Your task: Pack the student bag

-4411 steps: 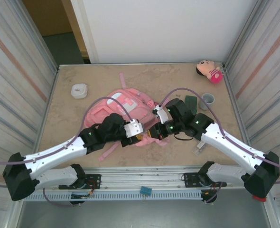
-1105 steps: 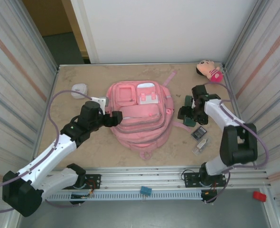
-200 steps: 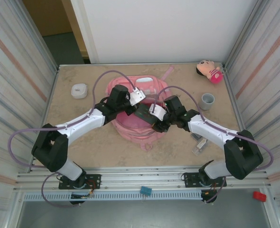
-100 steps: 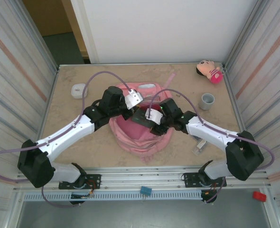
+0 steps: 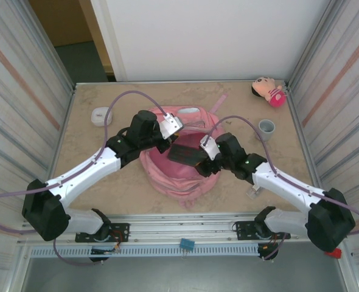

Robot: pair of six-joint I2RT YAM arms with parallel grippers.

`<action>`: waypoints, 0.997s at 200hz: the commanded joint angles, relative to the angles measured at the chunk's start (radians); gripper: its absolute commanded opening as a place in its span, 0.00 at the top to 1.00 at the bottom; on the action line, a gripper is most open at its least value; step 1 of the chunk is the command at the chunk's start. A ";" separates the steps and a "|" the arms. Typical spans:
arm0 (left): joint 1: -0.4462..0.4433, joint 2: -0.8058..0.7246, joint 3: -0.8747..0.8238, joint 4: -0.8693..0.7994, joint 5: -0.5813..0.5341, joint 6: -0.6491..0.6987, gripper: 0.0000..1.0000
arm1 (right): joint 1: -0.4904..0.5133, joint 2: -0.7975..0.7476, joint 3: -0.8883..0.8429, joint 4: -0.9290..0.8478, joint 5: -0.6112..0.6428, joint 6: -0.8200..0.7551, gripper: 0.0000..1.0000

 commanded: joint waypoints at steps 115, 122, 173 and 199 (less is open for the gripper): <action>-0.002 -0.087 0.014 0.173 0.013 -0.046 0.93 | 0.057 -0.150 -0.020 -0.095 0.114 0.495 0.05; -0.002 -0.085 0.010 0.175 0.011 -0.048 0.93 | 0.048 -0.201 -0.022 -0.124 0.102 0.540 0.05; -0.002 -0.084 0.009 0.185 0.021 -0.055 0.93 | -0.041 -0.381 -0.045 -0.347 -0.072 0.792 0.24; -0.001 -0.080 0.009 0.186 0.026 -0.059 0.93 | -0.035 -0.377 -0.099 -0.228 -0.176 0.900 0.38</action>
